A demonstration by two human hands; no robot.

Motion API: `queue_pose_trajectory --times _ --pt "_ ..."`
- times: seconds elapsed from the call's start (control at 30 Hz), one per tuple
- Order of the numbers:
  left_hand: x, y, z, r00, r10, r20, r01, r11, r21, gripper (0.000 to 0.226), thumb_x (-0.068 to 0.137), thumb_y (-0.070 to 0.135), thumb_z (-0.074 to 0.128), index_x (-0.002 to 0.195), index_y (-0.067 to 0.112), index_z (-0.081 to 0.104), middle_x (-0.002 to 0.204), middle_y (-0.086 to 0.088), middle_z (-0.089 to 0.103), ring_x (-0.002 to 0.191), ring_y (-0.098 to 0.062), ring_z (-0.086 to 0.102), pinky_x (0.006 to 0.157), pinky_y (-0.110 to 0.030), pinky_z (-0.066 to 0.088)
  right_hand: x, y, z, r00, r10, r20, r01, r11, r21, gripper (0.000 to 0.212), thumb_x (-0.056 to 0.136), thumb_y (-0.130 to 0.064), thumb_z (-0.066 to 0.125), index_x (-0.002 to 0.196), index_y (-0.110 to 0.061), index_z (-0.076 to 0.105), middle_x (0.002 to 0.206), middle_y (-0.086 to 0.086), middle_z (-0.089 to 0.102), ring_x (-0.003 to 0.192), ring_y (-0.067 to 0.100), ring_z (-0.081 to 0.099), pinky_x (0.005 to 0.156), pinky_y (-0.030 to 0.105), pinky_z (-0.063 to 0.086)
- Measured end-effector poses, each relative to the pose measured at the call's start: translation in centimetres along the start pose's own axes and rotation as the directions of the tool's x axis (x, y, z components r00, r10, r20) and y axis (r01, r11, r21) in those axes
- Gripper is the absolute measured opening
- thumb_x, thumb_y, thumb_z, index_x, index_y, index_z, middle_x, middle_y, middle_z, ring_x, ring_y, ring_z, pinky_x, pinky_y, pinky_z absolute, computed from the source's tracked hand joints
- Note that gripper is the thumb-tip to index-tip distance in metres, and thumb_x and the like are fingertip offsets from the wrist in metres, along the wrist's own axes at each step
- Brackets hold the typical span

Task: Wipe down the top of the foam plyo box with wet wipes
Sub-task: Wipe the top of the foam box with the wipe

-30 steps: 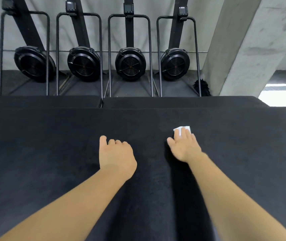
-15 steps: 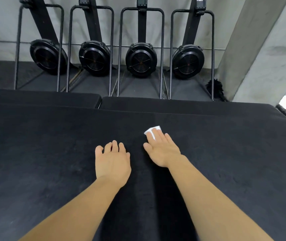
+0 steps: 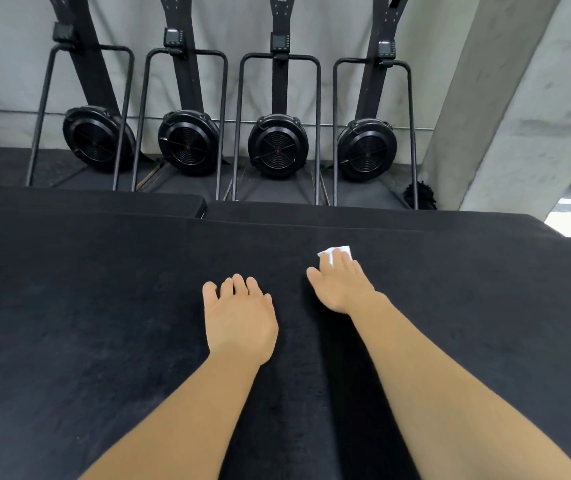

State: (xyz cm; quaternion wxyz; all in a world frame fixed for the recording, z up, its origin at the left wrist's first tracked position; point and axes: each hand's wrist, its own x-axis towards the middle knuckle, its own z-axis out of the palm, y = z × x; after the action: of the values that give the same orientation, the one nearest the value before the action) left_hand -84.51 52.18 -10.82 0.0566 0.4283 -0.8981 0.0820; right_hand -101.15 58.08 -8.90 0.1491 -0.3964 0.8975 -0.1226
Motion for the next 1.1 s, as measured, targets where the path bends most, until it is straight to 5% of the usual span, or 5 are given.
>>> queue_pose_trajectory --times 0.2,0.33,0.5,0.77,1.1 --pt "0.0 -0.2 0.0 0.999 0.01 -0.044 -0.01 1.0 -0.017 0.029 0.095 0.03 0.024 0.103 0.019 0.05 0.099 0.003 0.05 0.099 -0.021 0.047 0.103 -0.044 0.022 1.0 -6.4 2.1 0.969 -0.217 0.119 0.206 0.974 0.098 0.053 0.102 -0.038 0.021 0.151 -0.02 0.032 0.158 0.002 0.02 0.141 0.025 0.022 0.119 0.043 0.019" --pt "0.1 -0.2 0.3 0.999 0.005 -0.049 -0.006 1.0 -0.009 0.04 0.099 0.034 0.016 0.11 0.019 0.051 0.109 0.002 0.054 0.108 -0.022 0.049 0.107 -0.046 0.017 1.8 -4.9 1.4 0.964 -0.256 0.075 0.253 0.966 0.046 0.052 0.103 -0.039 0.021 0.153 -0.028 0.026 0.157 -0.005 0.02 0.141 0.02 0.022 0.118 0.035 0.014" --pt "0.2 -0.1 0.4 1.0 0.002 -0.012 -0.002 1.0 0.003 0.051 0.1 0.033 0.01 0.135 0.015 0.042 0.134 -0.002 0.048 0.126 -0.025 0.042 0.113 -0.05 0.008 3.5 1.3 -1.1 0.996 -0.084 -0.016 0.085 0.996 0.016 0.053 0.099 -0.043 0.024 0.15 -0.032 0.031 0.155 -0.006 0.024 0.138 0.024 0.028 0.118 0.041 0.021" --pt "0.1 -0.2 0.3 1.0 0.015 0.008 -0.015 1.0 -0.014 0.051 0.1 0.033 0.009 0.136 0.013 0.039 0.139 -0.004 0.046 0.131 -0.026 0.039 0.114 -0.052 0.005 4.2 3.0 -2.1 0.988 0.153 -0.021 -0.149 0.981 0.123 0.061 0.098 -0.048 0.028 0.155 -0.025 0.024 0.159 0.0 0.017 0.145 0.028 0.019 0.118 0.046 0.02" --pt "0.0 -0.1 0.2 1.0 0.012 -0.018 -0.013 1.0 -0.01 0.05 0.1 0.035 0.012 0.133 0.016 0.045 0.137 -0.003 0.05 0.128 -0.024 0.043 0.114 -0.05 0.008 4.0 -6.3 1.6 0.978 -0.187 0.096 0.184 0.982 0.044 0.062 0.103 -0.047 0.024 0.159 -0.021 0.015 0.164 0.001 0.008 0.148 0.026 0.011 0.121 0.043 0.015"
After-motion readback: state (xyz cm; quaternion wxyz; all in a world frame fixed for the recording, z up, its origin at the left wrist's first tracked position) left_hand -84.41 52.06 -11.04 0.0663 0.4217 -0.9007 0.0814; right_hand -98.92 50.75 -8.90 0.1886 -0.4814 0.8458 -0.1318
